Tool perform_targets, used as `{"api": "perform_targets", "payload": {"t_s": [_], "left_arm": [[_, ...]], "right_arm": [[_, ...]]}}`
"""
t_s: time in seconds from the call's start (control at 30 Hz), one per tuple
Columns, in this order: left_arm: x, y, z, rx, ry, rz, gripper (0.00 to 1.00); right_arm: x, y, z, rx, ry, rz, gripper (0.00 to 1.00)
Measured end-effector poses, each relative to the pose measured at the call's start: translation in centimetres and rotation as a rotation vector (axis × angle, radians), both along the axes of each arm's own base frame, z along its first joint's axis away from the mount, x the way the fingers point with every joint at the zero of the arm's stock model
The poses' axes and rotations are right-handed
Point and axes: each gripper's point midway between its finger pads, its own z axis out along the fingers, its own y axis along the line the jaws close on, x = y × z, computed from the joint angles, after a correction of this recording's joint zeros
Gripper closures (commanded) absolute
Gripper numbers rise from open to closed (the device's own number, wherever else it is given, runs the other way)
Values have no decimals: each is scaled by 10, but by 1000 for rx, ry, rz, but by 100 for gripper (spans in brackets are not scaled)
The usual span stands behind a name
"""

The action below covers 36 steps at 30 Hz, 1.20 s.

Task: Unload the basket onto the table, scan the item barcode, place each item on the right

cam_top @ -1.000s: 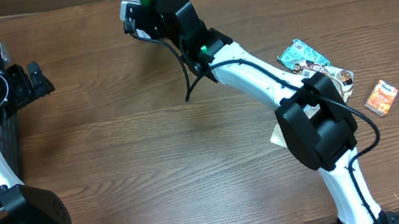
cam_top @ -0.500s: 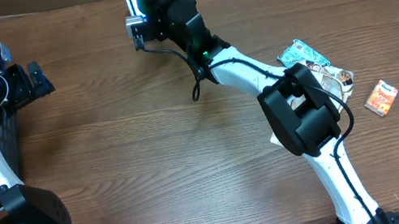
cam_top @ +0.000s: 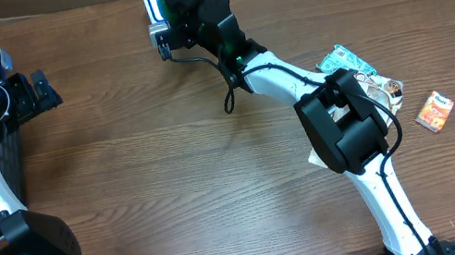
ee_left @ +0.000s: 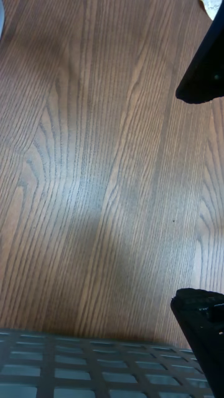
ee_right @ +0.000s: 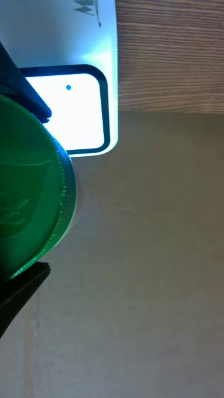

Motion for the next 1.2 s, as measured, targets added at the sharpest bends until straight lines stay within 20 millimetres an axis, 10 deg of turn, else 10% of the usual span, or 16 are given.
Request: {"api": "perform_targets", "payload": {"t_s": [0.77, 1.2], "left_arm": [[0, 0, 0, 0, 0, 0, 0], [0, 0, 0, 0, 0, 0, 0]], "right_arm": [[-3, -6, -29, -208, -3, 48, 48], [12, -25, -15, -390, -204, 66, 50]]}}
